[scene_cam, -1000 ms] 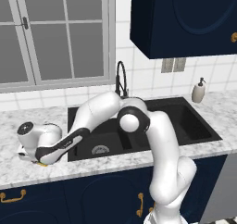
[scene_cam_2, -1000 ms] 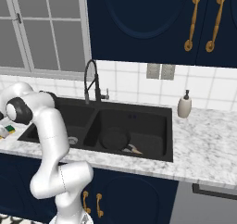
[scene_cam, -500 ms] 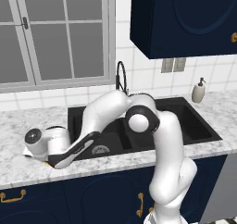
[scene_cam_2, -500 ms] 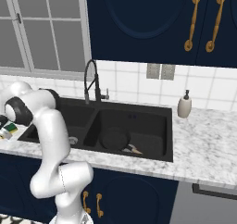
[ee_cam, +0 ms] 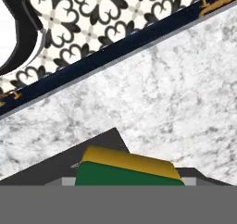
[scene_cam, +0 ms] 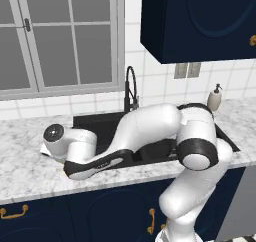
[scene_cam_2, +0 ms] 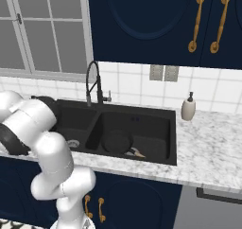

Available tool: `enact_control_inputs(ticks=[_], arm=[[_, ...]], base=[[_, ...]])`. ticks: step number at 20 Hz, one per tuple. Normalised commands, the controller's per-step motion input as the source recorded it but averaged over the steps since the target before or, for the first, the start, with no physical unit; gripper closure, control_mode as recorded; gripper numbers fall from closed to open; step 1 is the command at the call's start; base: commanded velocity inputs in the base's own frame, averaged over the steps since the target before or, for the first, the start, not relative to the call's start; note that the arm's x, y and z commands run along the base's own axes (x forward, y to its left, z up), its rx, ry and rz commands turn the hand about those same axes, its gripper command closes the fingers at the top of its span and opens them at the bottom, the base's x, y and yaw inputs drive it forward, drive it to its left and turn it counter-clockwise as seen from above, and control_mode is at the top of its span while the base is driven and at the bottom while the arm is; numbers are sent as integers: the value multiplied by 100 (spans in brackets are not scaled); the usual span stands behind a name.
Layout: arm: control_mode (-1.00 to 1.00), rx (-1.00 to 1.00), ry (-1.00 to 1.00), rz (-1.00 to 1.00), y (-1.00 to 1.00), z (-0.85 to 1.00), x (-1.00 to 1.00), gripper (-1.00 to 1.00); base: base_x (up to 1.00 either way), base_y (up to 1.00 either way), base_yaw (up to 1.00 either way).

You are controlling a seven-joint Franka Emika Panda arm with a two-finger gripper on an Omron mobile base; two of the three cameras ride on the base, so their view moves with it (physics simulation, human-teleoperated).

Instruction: Pick the pan and sponge and place them into the sink. Then turn on the water.

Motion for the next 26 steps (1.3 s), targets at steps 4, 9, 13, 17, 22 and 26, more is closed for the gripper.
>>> enact_control_inputs(ticks=[4,9,13,17,22,26], arm=[[-100,0,0,-28,-94,83,-36,100],[-100,6,-6,-19,-100,63,-50,100],[-100,10,-2,-8,-100,67,-35,100],[-100,17,27,-1,-100,69,-7,100],[-100,22,25,0,-100,34,0,100],[-100,24,10,0,-100,3,0,100]], base=[[0,0,0],[0,0,0],[0,0,0],[0,0,0],[0,0,0],[0,0,0]])
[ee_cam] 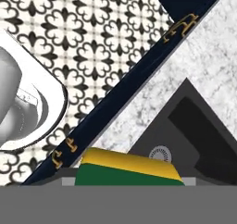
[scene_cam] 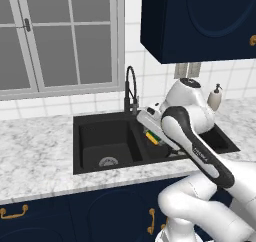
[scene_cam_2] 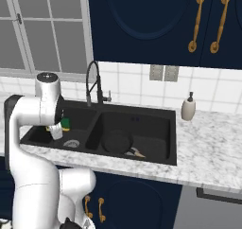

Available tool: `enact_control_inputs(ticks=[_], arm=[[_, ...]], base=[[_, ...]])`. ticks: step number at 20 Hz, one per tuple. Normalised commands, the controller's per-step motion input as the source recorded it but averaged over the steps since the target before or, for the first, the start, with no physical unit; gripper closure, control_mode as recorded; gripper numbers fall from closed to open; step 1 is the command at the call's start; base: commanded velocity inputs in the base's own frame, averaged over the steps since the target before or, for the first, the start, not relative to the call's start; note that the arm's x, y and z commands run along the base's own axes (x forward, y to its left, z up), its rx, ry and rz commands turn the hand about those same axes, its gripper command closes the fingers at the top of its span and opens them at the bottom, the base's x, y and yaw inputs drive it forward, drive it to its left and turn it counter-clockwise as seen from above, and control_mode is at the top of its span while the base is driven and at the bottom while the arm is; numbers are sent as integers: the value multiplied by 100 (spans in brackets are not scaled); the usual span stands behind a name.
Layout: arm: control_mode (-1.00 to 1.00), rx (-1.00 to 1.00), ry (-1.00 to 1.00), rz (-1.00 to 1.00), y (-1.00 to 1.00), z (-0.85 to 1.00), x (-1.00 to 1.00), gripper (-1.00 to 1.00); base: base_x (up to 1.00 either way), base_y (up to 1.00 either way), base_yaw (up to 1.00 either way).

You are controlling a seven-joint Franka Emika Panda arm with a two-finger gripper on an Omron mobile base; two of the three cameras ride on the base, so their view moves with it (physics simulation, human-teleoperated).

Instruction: Pick the pan and sponge and place them into the sink. Then turn on the water.

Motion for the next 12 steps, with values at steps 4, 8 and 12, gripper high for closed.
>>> enact_control_inputs(ticks=[4,8,12], arm=[[-100,25,4,0,-100,0,6,100],[-100,15,0,0,-100,0,47,100],[-100,8,4,0,-97,0,80,100]], base=[[0,0,0],[0,0,0],[0,0,0]])
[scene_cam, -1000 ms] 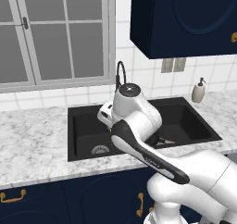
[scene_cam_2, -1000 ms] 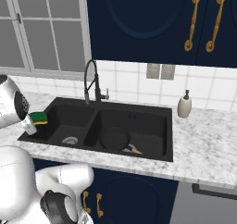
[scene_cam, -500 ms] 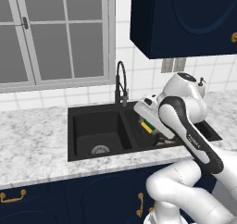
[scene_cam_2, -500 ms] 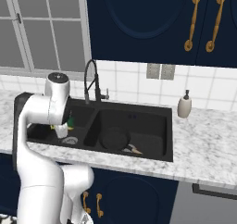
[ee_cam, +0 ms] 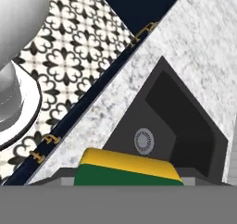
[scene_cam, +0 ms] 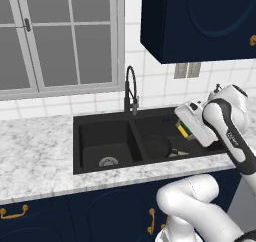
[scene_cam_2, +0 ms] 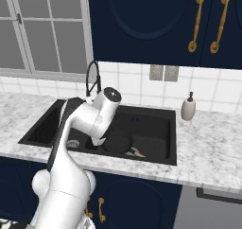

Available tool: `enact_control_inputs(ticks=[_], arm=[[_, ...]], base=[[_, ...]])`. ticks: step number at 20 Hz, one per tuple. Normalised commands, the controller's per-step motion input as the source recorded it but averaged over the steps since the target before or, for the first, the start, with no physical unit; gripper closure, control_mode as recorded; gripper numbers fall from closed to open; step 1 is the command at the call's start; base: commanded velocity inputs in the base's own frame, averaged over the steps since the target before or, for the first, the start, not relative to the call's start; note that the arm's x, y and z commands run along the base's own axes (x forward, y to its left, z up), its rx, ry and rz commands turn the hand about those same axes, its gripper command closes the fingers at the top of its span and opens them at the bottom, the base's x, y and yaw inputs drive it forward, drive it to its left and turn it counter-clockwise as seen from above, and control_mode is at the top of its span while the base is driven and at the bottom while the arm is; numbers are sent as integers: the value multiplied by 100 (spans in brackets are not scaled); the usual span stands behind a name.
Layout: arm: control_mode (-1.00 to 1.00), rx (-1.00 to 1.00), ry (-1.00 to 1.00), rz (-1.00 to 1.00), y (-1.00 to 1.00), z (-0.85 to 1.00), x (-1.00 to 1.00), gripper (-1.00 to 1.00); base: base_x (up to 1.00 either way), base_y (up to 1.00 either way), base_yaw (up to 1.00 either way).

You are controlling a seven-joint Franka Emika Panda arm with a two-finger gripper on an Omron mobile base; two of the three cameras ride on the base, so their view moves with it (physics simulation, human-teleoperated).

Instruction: Pick the pan and sponge and place them into the sink. Then turn on the water.

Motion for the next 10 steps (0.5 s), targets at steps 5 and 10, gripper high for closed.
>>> enact_control_inputs(ticks=[5,10], arm=[[-100,9,17,0,-87,-3,94,100],[-100,1,18,1,-16,-57,99,100]], base=[[0,0,0],[0,0,0]])
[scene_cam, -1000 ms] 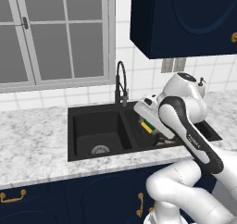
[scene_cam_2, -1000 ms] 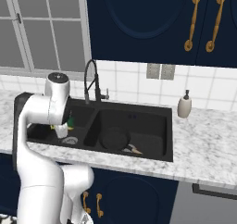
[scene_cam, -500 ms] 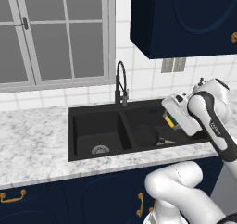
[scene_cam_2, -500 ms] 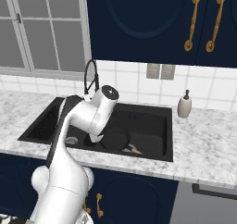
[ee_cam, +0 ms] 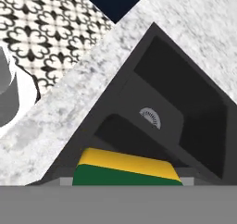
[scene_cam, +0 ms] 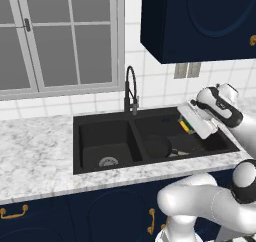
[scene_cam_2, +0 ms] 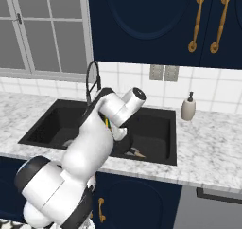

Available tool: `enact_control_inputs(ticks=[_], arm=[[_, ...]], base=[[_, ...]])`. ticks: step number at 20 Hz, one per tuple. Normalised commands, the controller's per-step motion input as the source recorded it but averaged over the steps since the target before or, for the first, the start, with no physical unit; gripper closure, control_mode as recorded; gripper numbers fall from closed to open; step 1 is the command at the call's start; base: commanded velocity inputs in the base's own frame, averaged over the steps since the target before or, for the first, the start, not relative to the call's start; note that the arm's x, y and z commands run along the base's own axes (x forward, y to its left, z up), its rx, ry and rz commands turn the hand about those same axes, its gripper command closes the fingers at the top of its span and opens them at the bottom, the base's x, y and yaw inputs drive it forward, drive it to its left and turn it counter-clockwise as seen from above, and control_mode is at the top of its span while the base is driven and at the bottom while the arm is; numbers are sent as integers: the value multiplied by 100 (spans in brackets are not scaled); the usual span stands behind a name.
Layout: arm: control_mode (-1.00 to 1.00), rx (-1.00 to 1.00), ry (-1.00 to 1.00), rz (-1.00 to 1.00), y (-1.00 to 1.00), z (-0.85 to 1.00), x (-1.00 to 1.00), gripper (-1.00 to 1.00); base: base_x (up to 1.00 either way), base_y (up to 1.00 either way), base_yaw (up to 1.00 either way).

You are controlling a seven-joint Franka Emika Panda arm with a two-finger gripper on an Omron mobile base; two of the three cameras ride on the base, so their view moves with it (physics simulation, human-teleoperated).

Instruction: Pick the pan and sponge and place them into the sink. Then turn on the water.

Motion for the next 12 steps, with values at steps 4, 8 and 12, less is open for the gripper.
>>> enact_control_inputs(ticks=[4,8,12], arm=[[-100,0,13,0,1,-69,100,100],[-100,0,1,0,0,-61,96,100],[-100,0,0,0,0,-69,89,100]], base=[[0,0,0],[0,0,0],[0,0,0]])
